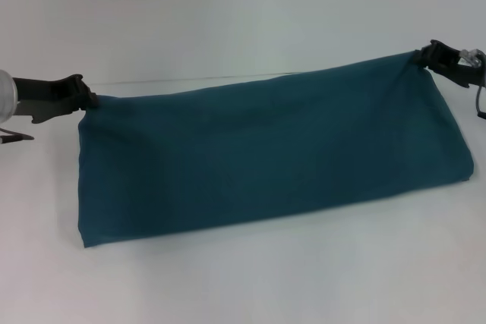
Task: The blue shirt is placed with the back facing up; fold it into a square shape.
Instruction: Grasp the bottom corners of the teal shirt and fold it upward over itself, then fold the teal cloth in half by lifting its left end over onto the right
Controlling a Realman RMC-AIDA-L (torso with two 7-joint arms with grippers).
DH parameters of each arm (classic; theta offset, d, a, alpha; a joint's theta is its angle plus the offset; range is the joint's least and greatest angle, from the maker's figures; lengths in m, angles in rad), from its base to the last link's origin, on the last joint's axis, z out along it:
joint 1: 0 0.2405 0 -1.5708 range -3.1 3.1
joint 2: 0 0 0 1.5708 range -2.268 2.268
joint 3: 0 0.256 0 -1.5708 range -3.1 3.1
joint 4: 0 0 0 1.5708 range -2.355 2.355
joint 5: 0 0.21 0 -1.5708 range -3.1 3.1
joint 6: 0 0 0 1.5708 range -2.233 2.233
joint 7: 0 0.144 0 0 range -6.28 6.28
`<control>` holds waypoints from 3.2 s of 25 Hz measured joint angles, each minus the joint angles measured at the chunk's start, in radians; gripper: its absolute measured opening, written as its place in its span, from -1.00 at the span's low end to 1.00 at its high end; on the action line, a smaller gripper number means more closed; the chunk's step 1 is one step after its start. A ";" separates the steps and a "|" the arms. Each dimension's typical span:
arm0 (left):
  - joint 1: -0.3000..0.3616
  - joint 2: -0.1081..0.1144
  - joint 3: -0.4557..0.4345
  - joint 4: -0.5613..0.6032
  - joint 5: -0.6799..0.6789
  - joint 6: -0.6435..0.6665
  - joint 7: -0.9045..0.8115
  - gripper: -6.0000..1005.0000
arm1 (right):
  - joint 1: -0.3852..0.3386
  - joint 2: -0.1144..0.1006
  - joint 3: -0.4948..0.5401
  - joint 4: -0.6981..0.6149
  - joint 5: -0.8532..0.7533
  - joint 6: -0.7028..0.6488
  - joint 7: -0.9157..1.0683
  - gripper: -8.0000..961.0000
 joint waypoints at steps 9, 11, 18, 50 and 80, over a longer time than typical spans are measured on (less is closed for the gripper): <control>0.005 -0.008 0.018 -0.003 0.001 -0.037 0.000 -0.91 | 0.031 0.007 -0.037 0.017 0.001 0.086 0.002 -0.85; 0.006 -0.011 0.018 -0.004 0.001 -0.045 0.004 -0.91 | 0.033 0.007 -0.037 0.025 0.001 0.093 0.000 -0.85; 0.010 -0.020 0.014 -0.009 -0.005 -0.075 0.022 -0.91 | 0.033 0.006 -0.038 0.039 -0.001 0.098 0.001 -0.84; 0.150 -0.043 0.008 0.111 -0.190 -0.011 0.101 -0.01 | -0.083 -0.115 -0.018 -0.003 0.053 -0.384 0.050 0.18; 0.447 -0.119 -0.152 -0.190 -0.602 0.224 0.271 0.68 | -0.328 -0.096 0.000 -0.011 0.210 -0.947 -0.160 0.24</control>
